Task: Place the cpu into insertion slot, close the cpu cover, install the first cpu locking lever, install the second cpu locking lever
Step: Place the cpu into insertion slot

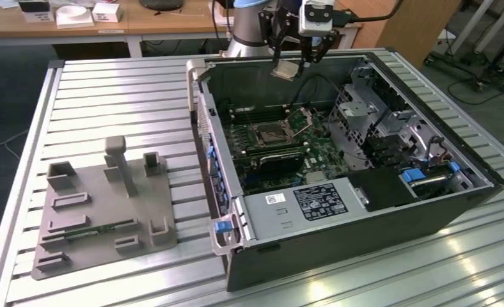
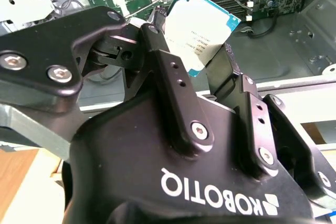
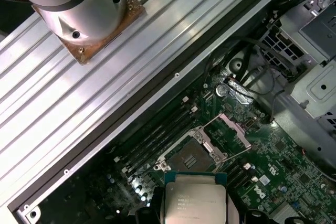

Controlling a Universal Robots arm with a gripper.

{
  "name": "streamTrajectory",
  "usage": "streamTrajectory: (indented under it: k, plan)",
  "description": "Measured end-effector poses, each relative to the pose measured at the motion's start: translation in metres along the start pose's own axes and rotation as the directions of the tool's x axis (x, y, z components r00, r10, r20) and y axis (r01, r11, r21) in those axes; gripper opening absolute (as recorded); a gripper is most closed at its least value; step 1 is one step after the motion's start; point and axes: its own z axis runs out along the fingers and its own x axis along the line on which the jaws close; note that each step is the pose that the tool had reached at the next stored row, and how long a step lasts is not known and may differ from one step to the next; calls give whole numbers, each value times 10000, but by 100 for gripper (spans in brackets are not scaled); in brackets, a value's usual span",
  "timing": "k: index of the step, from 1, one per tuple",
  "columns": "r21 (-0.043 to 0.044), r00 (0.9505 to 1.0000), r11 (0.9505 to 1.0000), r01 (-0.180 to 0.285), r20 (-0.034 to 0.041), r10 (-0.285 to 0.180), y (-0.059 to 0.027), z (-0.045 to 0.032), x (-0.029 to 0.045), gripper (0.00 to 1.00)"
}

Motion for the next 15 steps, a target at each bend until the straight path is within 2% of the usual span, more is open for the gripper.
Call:
streamTrajectory:
  k: [4,9,12,15]
  plan:
    - [-6,9998,9998,-199,18,199,0,3,0,54]
    - [-21,9963,9963,-862,76,862,-1,12,0,54]
    - [-34,9910,9911,-1331,117,1331,-2,17,0,54]
    - [-52,9827,9828,-1845,162,1845,-2,23,0,54]
